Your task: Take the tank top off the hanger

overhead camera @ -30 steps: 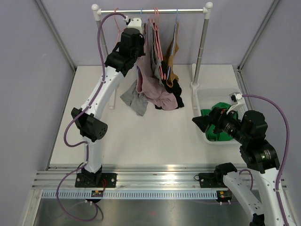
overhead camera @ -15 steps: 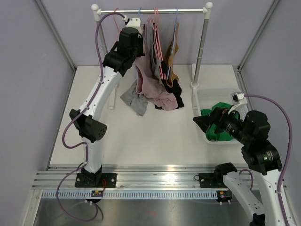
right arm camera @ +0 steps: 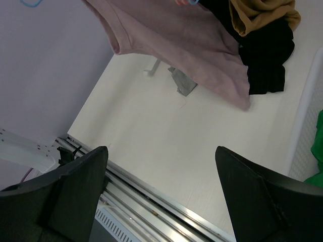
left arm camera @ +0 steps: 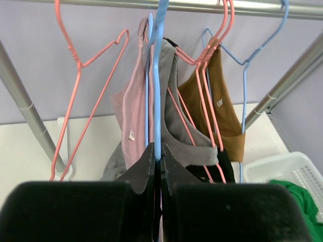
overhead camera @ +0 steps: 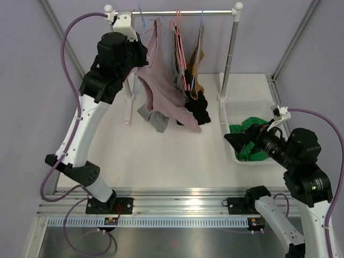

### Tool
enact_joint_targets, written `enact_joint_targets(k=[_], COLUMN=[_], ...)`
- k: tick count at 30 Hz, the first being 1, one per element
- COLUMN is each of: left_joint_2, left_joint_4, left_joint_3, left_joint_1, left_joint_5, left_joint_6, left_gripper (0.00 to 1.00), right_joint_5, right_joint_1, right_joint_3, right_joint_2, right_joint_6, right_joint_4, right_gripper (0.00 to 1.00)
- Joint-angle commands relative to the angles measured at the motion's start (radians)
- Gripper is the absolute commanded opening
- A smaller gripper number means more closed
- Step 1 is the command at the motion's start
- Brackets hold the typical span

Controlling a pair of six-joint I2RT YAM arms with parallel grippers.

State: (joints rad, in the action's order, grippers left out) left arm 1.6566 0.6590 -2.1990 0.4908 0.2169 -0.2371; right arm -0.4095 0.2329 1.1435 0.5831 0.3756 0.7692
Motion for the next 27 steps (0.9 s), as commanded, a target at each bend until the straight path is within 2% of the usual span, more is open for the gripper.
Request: enact_joint_targets(k=[1, 6, 8, 10, 11, 13, 14, 18, 22, 26, 27], left_joint_2=[-0.111, -0.279, -0.415, -0.524, -0.638, -0.748, -0.867, -1.094, -1.236, -1.330, -1.343], left_joint_4=[-0.035, 0.022, -0.004, -0.051, -0.071, -0.132, -0.156, -0.179, -0.205, -0.277, -0.320], left_joint_3=[0.090, 0.238, 0.379, 0.497, 0.619, 0.769, 0.915, 1.167, 1.331, 1.452, 1.501], left_joint_1=[0.008, 0.041, 0.052, 0.065, 0.069, 0.080, 0.081, 0.084, 0.084, 0.084, 0.084], left_joint_5=[-0.062, -0.114, -0.157, -0.259, -0.287, -0.385, -0.442, -0.468, -0.525, -0.626, -0.643], left_joint_6=[-0.037, -0.059, -0.083, -0.109, -0.128, -0.183, -0.223, -0.310, -0.402, -0.539, -0.566], left_gripper=[0.00, 0.00, 0.00, 0.00, 0.00, 0.00, 0.00, 0.00, 0.00, 0.00, 0.00], right_joint_5=[-0.003, -0.089, -0.197, -0.280, -0.340, -0.377, -0.393, -0.391, -0.381, -0.284, -0.243], right_joint_1=[0.000, 0.000, 0.000, 0.000, -0.001, 0.000, 0.000, 0.000, 0.005, 0.066, 0.132], right_joint_3=[0.079, 0.116, 0.108, 0.065, 0.047, -0.011, -0.046, -0.132, -0.203, -0.252, -0.255], right_joint_2=[0.021, 0.050, 0.061, 0.064, 0.064, 0.075, 0.078, 0.075, 0.084, 0.109, 0.124], right_joint_6=[-0.033, -0.001, 0.031, 0.074, 0.132, 0.205, 0.221, 0.290, 0.344, 0.298, 0.275], right_joint_4=[0.015, -0.019, -0.089, -0.166, -0.209, -0.319, -0.371, -0.484, -0.573, -0.575, -0.564], right_gripper=[0.95, 0.96, 0.99, 0.99, 0.99, 1.00, 1.00, 0.99, 0.99, 0.98, 0.97])
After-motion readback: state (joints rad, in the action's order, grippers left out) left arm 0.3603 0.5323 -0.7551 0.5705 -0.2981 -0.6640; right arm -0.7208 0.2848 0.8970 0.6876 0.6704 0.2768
